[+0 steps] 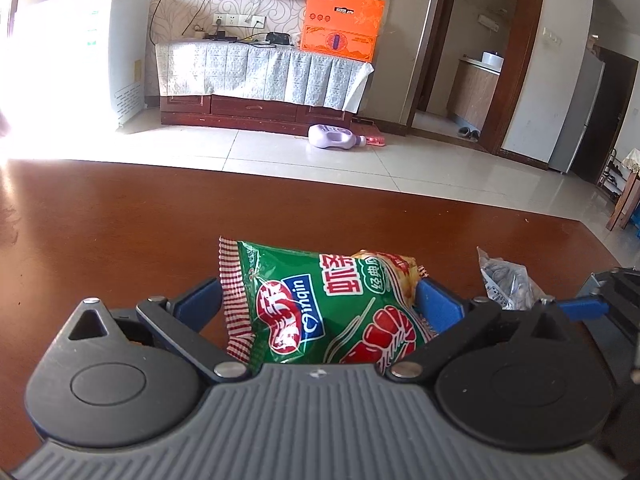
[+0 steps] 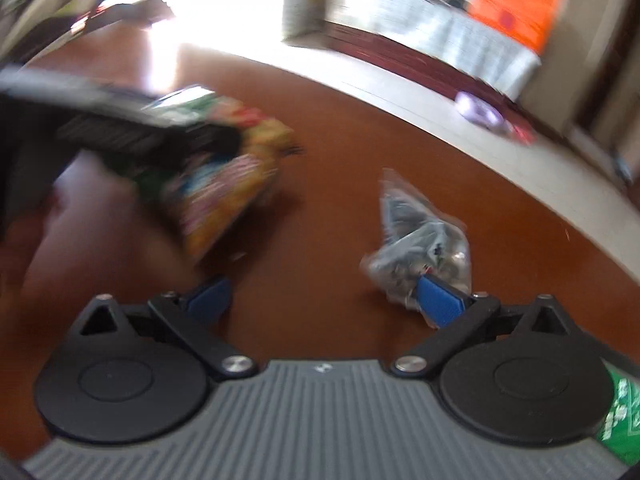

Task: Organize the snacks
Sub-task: 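Grasp the green shrimp-chip bag with the left tool while the right tool grasps the clear nut bag, then lift the chip bag and nut bag and carry both toward the box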

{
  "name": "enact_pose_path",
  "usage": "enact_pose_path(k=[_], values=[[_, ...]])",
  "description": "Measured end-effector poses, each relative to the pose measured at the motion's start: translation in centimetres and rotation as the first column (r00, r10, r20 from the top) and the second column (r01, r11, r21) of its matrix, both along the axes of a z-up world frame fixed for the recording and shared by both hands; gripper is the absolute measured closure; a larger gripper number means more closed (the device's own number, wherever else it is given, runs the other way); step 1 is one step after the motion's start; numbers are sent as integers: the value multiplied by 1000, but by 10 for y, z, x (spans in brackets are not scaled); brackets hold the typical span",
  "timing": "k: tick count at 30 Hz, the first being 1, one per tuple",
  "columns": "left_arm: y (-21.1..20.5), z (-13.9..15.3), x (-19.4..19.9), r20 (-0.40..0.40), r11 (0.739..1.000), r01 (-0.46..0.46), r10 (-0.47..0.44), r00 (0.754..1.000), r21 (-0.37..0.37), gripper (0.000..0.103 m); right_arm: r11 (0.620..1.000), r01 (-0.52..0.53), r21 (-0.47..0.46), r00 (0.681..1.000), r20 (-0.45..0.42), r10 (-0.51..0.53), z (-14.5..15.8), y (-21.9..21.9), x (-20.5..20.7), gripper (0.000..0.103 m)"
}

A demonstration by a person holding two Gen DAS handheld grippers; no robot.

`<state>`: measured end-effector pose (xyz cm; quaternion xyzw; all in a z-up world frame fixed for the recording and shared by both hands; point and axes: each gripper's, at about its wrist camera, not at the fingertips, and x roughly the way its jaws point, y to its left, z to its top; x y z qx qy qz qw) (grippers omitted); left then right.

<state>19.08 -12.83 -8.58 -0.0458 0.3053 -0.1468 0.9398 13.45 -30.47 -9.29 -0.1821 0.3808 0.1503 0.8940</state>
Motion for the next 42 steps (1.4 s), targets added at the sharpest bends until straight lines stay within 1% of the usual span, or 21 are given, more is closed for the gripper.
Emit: enact_pose_path(k=[1, 3, 5, 6, 8, 9, 11, 14, 15, 16, 17, 18, 22, 24, 26, 27, 30, 32, 33, 38, 42], values=[[1, 0, 0, -3, 1000, -2, 2, 1000, -3, 0, 999, 3, -34, 1000, 6, -3, 2, 2, -5, 1], [0, 1, -1, -9, 1000, -7, 7, 1000, -9, 0, 994, 87, -60, 996, 14, -86, 10, -5, -5, 1], [-1, 2, -2, -7, 1000, -6, 6, 1000, -3, 0, 983, 184, -13, 981, 61, -183, 21, -17, -4, 1], [-1, 3, -1, -4, 1000, -3, 3, 1000, 2, 0, 970, 241, 26, 968, 66, -242, 26, -26, -2, 1], [-1, 1, 0, -4, 1000, -2, 2, 1000, 2, 0, 931, 344, 119, 935, 48, -352, 32, -40, 5, 1], [-1, 1, 1, -8, 1000, -4, 4, 1000, -4, 0, 901, 402, 164, 911, 23, -411, 32, -47, 11, 1], [-2, 0, 2, -14, 1000, -4, 4, 1000, -12, 0, 848, 474, 236, 875, -18, -484, 26, -56, 20, 1], [-5, 0, 1, -6, 1000, 8, -8, 1000, 0, 0, 779, 575, 250, 815, -97, -571, 9, -60, 44, 1], [-5, 0, 1, -1, 1000, 13, -13, 1000, 7, 0, 773, 586, 241, 809, -118, -576, 2, -58, 50, 0], [-5, 0, 1, 1, 1000, 19, -19, 1000, 10, 0, 793, 581, 186, 813, -88, -575, -3, -50, 53, 0], [-5, 0, 1, 1, 1000, 23, -23, 1000, 10, 0, 810, 561, 173, 826, -53, -561, -5, -43, 52, 0], [-4, -1, 2, -1, 1000, 29, -29, 1000, 8, 0, 817, 548, 178, 834, -42, -551, -7, -40, 51, 0], [-3, -3, 2, -11, 999, 37, -37, 999, -1, 0, 819, 535, 208, 841, -38, -539, -12, -38, 38, 0], [-3, -3, 2, -10, 999, 41, -41, 999, 5, 0, 841, 502, 202, 863, -46, -504, -9, -38, 40, 0], [-1, -3, 2, -10, 999, 46, -46, 999, 9, 0, 859, 463, 216, 884, -47, -465, -5, -39, 37, 13], [-1, -3, 2, -13, 999, 50, -50, 999, 9, 0, 867, 450, 214, 891, -37, -453, -1, -38, 35, 32], [1, -5, 2, -33, 996, 84, -84, 996, -1, 0, 885, 421, 197, 906, -44, -421, 4, -32, 20, 33], [0, -8, 1, -56, 993, 121, -121, 991, -10, 0, 887, 413, 207, 910, -53, -412, 6, -31, 7, 33], [-2, -11, 0, -71, 990, 142, -142, 987, -2, 0, 887, 411, 208, 911, -56, -409, 7, -31, 1, 33], [-12, -20, -13, -45, 982, 182, -180, 983, 47, 0, 899, 386, 205, 922, -46, -385, 7, -22, -38, 33], [-16, -22, -18, -27, 983, 167, -165, 986, 83, 0, 891, 385, 242, 920, -18, -392, 14, -20, -65, 33]])
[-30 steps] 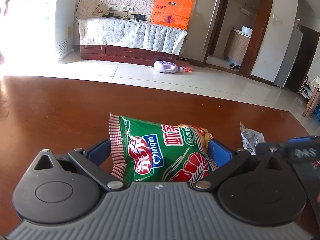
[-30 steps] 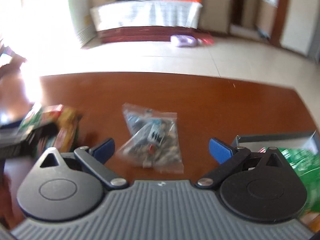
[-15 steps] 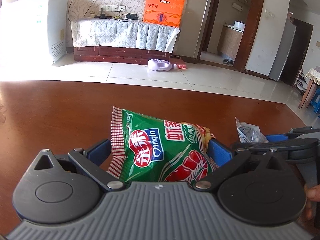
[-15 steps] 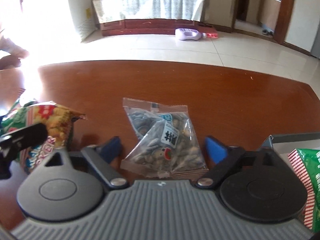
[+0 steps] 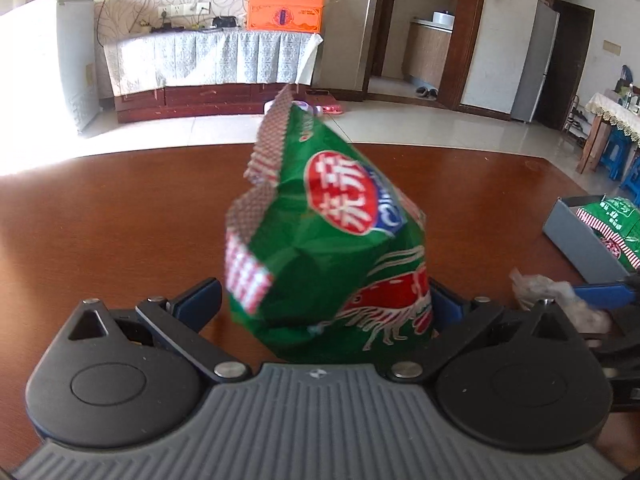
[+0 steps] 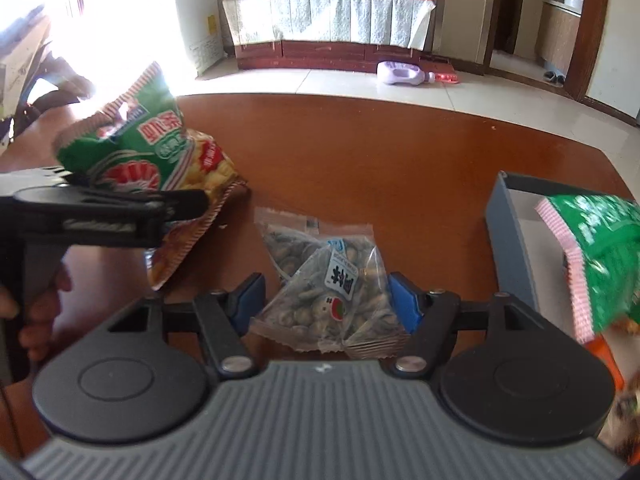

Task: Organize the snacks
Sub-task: 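Lift the chip bag and nut bag and carry both toward the box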

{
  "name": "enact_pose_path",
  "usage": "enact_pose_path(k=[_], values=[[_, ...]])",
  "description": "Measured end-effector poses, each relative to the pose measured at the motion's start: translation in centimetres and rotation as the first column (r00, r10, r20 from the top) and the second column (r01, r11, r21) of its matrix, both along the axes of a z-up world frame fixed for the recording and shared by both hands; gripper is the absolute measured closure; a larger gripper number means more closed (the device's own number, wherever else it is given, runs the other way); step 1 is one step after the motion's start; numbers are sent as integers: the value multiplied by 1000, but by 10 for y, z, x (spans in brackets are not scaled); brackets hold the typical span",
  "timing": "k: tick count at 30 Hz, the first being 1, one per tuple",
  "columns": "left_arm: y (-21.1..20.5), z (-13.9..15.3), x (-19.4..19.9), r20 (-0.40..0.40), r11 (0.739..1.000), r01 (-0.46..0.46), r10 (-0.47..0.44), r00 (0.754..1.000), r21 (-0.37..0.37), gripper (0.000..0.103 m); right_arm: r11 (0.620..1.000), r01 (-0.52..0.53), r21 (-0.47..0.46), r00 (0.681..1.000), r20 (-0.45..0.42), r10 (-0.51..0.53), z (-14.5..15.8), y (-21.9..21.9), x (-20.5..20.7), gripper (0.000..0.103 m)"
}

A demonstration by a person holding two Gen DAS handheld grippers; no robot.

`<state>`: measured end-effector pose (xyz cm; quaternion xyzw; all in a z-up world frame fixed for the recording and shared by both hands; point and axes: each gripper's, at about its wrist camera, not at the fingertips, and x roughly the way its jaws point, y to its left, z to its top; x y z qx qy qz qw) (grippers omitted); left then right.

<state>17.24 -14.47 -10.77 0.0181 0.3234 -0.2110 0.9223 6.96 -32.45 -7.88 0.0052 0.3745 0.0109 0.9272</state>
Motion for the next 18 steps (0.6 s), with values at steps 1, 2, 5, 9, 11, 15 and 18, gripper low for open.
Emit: enact_pose_path(k=[1, 2, 5, 9, 11, 15, 18], values=[[-3, 0, -2, 15, 1000, 2, -3, 1000, 16, 0, 1000, 7, 9, 1000, 21, -8, 5, -2, -8, 33], [-6, 1, -5, 33, 999, -1, 0, 999, 35, 0, 1000, 16, 16, 999, 43, -17, 11, -3, -17, 33], [-10, 1, -7, 50, 999, 16, -18, 999, 36, 18, 998, 53, 20, 993, 106, -55, 32, -13, -40, 66], [-15, -2, -9, 31, 999, 10, -11, 999, 39, 19, 991, 134, 28, 986, 97, -136, 29, -42, -52, 63], [-19, -3, -10, 20, 998, 11, -13, 1000, 63, 19, 982, 173, 82, 981, 79, -179, 18, -59, -58, 63], [-23, -4, -9, 12, 997, 15, -16, 1000, 80, 14, 979, 201, 38, 974, 97, -204, 17, -63, -60, 68], [-23, -3, 0, -6, 997, 2, -2, 1000, 77, 9, 976, 216, 16, 966, 141, -216, 21, -61, -60, 67]])
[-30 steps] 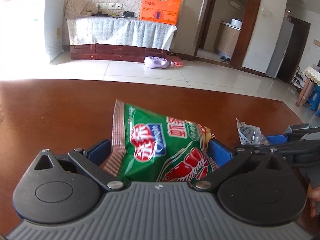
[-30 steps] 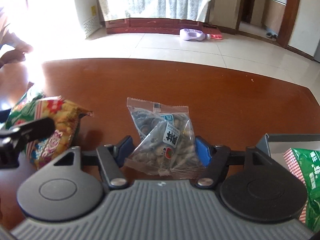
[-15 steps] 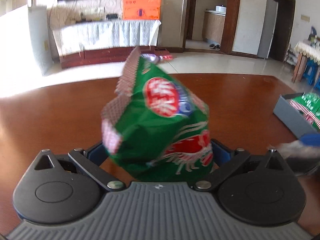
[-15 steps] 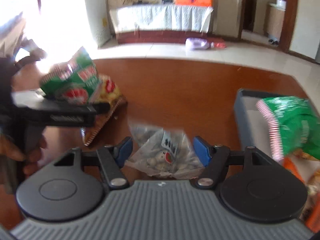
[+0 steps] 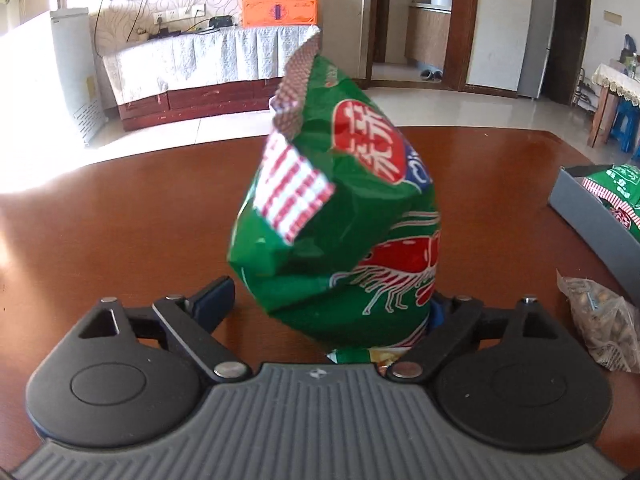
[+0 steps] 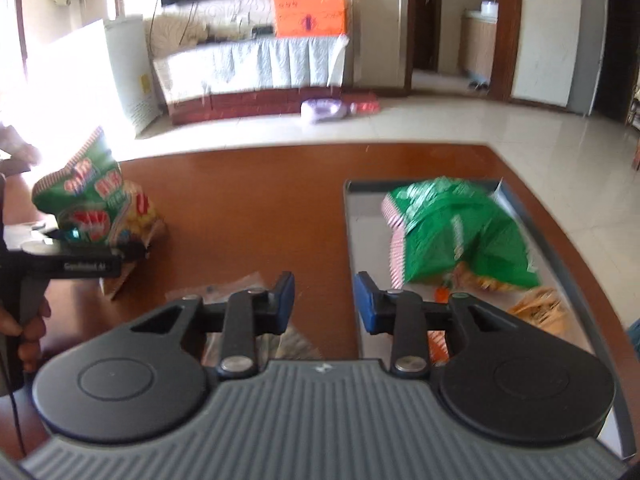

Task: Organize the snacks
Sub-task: 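Lift the chip bag and nut bag and carry both toward the box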

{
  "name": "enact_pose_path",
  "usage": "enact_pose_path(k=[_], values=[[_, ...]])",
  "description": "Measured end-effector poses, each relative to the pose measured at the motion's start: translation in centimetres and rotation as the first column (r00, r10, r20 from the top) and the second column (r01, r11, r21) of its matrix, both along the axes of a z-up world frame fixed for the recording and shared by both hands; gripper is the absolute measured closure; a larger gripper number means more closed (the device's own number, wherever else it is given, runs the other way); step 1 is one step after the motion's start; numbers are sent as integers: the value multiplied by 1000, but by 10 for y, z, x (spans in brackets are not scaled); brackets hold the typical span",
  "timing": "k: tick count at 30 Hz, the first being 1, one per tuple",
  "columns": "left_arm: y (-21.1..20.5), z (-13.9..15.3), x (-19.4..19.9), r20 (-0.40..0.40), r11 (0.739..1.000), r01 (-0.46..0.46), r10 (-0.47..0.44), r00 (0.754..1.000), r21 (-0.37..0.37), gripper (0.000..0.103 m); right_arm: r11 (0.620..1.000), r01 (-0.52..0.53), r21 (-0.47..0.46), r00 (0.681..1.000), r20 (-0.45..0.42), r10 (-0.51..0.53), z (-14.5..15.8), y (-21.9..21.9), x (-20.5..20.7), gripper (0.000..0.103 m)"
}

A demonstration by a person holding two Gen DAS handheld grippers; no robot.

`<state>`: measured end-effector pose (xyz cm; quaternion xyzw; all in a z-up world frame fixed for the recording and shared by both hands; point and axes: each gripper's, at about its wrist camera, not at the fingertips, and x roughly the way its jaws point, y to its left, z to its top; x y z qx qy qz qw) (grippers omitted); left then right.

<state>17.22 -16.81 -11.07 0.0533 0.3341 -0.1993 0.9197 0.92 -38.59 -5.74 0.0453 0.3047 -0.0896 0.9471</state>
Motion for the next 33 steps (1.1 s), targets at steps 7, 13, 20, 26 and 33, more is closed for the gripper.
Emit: enact_pose_path(k=[7, 13, 20, 26, 33], values=[[8, 3, 5, -3, 998, -39, 39, 999, -51, 9, 989, 26, 143, 997, -79, -15, -26, -17, 29, 60], [18, 3, 1, 9, 999, -20, 21, 1000, -46, 43, 983, -157, 99, 982, -88, 165, -25, 22, 36, 61], [52, 3, -11, 6, 999, -33, 33, 999, -40, 46, 949, -286, -133, 958, -54, 281, 4, 69, 17, 40], [62, 3, -15, 10, 999, -42, 42, 999, -32, 46, 956, -277, -95, 950, -177, 257, -26, 94, 39, 11], [56, -2, -23, 27, 999, -30, 30, 999, 11, 45, 967, -251, -42, 959, -148, 243, -36, 97, 57, 43]])
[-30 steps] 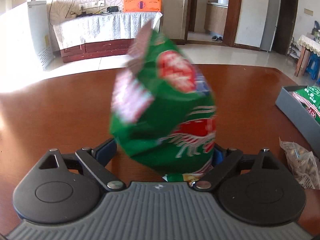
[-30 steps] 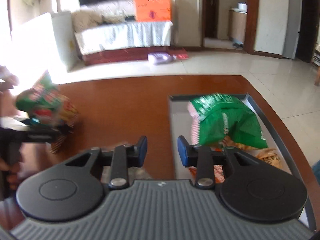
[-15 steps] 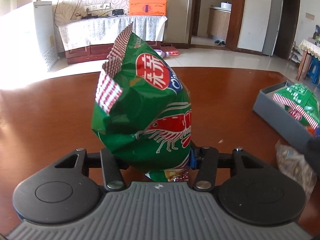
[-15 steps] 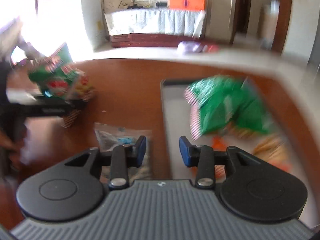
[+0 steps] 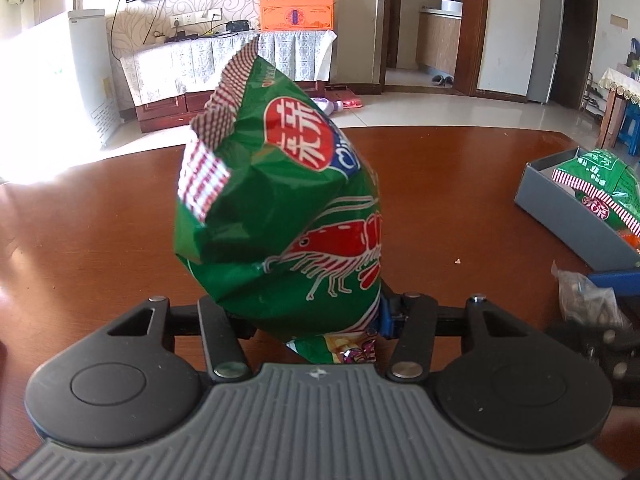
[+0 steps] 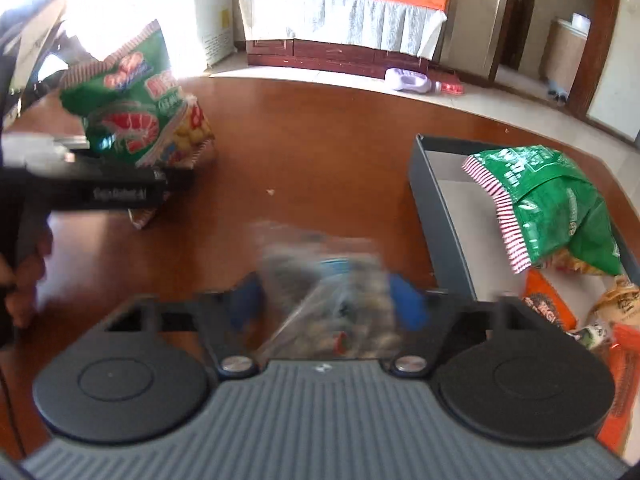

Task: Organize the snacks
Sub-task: 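Lift the chip bag and nut bag and carry both toward the box, then hold the chip bag and nut bag over the box with both tools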

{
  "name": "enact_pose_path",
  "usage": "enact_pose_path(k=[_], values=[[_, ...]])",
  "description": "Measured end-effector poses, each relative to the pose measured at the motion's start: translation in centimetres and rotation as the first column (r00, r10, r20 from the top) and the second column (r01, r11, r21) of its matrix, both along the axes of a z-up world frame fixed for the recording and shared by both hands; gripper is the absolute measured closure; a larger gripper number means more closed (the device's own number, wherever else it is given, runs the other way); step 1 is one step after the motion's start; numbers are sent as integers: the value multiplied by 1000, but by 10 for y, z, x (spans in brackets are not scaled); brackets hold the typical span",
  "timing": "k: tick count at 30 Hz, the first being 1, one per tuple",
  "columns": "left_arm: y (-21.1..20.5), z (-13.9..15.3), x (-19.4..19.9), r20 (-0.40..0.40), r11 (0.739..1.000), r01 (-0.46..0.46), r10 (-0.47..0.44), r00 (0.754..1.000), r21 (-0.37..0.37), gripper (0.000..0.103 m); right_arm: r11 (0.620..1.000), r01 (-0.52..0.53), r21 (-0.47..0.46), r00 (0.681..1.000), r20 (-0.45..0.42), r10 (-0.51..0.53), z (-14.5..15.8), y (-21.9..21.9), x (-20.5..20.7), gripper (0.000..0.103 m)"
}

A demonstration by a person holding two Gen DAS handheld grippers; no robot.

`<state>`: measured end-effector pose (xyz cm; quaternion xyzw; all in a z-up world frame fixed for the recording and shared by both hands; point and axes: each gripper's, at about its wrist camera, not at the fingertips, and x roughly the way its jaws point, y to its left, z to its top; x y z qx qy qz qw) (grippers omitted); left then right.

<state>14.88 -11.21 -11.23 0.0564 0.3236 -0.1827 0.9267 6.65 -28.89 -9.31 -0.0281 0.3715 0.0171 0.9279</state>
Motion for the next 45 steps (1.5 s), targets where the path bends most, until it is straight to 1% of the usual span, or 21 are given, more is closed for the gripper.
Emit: enact_pose_path(k=[4, 6, 9, 12, 14, 18, 21, 28, 30, 35, 41, 45], values=[[-1, 0, -3, 2, 1000, -4, 4, 1000, 1, 45, 1000, -25, 3, 999, 21, 25, 3, 5, -2, 44], [-4, 1, -7, 7, 1000, -6, 6, 1000, 5, 48, 999, -17, 30, 998, 54, 15, 7, 5, -6, 44], [-8, 2, -14, 23, 1000, -9, 9, 1000, 24, 53, 992, 19, 122, 995, 99, -31, 16, -5, -2, 44], [-12, 2, -23, 32, 999, -6, 5, 999, 38, 55, 974, 43, 221, 991, 111, -69, 20, -17, 9, 44], [-17, 4, -30, 41, 999, 9, -11, 999, 45, 57, 967, 41, 250, 989, 124, -74, 23, -18, 11, 44], [-30, 12, -54, 94, 995, 45, -53, 994, 89, 58, 964, 20, 265, 987, 148, -61, 28, -14, 11, 44], [-35, 18, -68, 96, 995, 52, -59, 994, 81, 58, 961, 16, 276, 986, 155, -61, 32, -18, 6, 44], [-44, 34, -101, 136, 994, 56, -69, 988, 94, 58, 946, 20, 322, 978, 192, -86, 48, -32, -17, 44], [-46, 35, -112, 134, 994, 58, -71, 988, 95, 58, 945, 15, 326, 977, 197, -83, 49, -33, -27, 44], [-47, 35, -138, 139, 993, 64, -78, 987, 100, 58, 940, 10, 342, 978, 193, -81, 50, -40, -34, 44], [-52, 38, -151, 150, 994, 61, -74, 986, 88, 59, 941, -5, 337, 973, 217, -73, 59, -46, -48, 44], [-48, 37, -146, 159, 995, 80, -89, 983, 60, 58, 946, -1, 323, 970, 229, -77, 63, -53, -57, 44]])
